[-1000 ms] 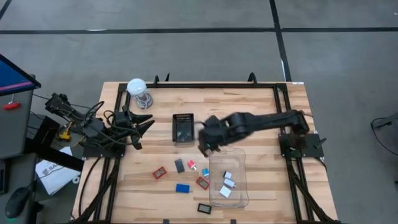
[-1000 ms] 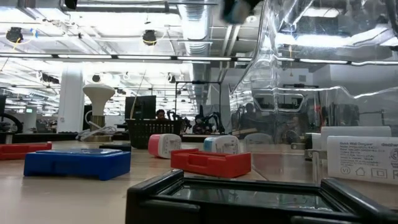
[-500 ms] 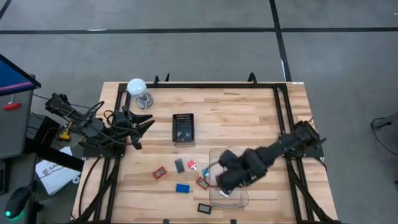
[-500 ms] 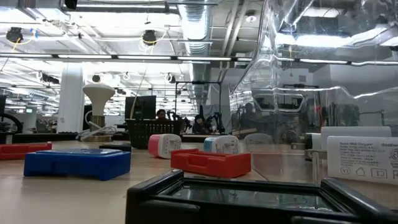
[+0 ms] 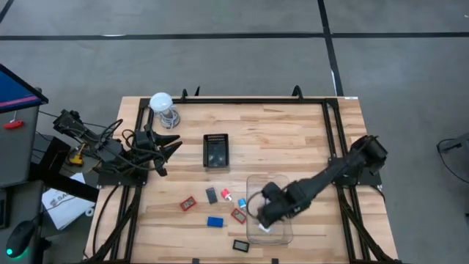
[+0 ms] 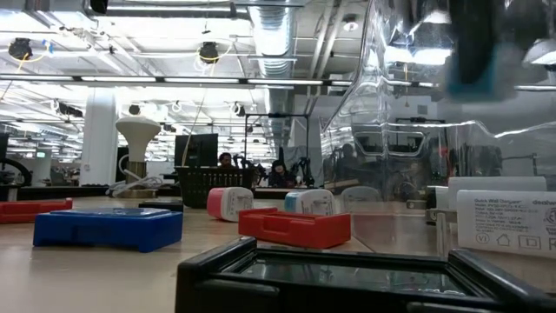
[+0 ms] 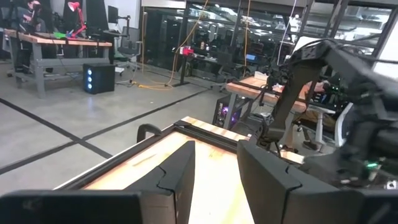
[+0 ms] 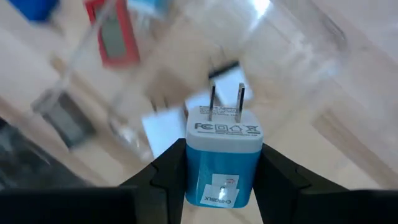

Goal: Pick & Place Office items
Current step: Put the top blue charger adapter into the transparent bin

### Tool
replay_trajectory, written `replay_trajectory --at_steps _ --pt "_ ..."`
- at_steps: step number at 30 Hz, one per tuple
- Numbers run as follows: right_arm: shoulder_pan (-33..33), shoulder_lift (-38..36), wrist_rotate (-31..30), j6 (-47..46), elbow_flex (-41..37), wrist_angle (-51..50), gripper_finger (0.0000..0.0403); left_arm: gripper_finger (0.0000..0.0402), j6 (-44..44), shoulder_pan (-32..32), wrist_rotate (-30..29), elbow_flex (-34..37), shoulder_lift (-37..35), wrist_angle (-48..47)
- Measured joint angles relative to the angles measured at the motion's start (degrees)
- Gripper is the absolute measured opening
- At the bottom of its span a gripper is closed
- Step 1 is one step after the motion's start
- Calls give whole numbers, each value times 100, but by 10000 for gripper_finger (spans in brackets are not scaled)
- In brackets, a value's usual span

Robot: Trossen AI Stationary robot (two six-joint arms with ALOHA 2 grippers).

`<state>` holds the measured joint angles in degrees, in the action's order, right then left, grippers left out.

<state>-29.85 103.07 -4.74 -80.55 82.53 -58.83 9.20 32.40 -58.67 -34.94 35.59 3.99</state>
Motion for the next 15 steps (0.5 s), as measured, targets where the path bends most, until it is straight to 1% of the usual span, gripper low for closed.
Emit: replay_trajectory --at_steps 3,6,11,15 --pt "330 -205 5 78 -589 548 135 118 44 0 0 0 2 2" --pt "638 -327 32 84 -966 1002 135 118 69 0 0 0 2 27" --pt "974 -350 110 227 -1229 1155 135 118 72 -2 -2 0 7 42" --pt "981 -350 217 304 -1358 1233 141 118 72 -2 0 0 7 42"
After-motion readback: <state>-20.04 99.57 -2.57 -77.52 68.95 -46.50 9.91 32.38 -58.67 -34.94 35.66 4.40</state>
